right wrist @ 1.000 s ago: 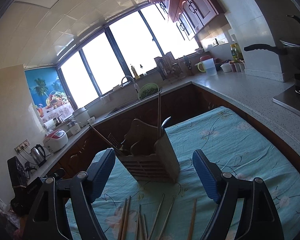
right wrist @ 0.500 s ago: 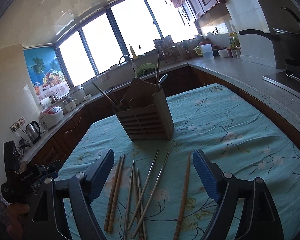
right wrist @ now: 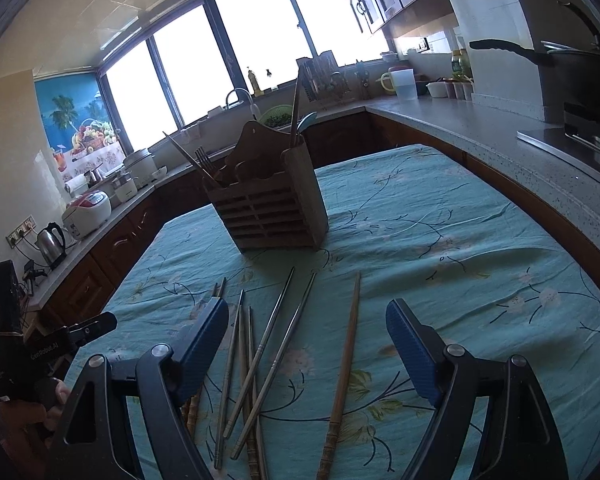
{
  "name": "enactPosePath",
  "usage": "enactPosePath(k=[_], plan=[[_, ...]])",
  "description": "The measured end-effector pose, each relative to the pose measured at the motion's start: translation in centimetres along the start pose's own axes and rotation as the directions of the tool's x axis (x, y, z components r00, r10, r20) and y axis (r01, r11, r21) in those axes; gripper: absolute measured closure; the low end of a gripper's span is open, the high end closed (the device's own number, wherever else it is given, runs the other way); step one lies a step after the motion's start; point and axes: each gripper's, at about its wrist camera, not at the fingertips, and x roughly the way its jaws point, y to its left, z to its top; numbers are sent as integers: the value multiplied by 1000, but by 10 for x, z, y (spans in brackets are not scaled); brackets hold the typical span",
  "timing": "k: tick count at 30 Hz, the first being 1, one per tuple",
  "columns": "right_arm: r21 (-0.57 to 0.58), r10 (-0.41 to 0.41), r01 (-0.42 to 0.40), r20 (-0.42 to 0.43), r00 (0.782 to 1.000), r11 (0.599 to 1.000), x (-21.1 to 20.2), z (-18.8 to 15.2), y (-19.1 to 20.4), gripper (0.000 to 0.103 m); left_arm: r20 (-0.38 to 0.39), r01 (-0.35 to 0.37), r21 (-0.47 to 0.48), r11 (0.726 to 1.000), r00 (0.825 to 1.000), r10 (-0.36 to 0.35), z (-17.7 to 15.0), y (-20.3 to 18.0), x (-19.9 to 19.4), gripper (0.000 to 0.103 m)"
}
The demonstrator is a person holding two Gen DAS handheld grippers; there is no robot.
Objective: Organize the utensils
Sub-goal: 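Move both open tools back to the remaining chopsticks on the tablecloth, then grasp wooden chopsticks with the left tool while the right tool grasps one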
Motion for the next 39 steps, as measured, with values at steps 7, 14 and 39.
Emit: enactPosePath(k=[7, 14, 39], plan=[[-4, -26, 26, -42, 999, 1000, 19, 5, -6, 23, -87, 0, 59, 998, 996, 6, 18, -17, 36, 29], [7, -54, 55, -115, 992, 998, 50, 13, -19, 49, -153, 18, 78, 997, 988, -5, 41, -28, 80, 48], [-138, -196, 162, -297, 934, 977, 142, 15, -21, 83, -251, 39, 237, 971, 968, 22, 60, -67, 195, 91]])
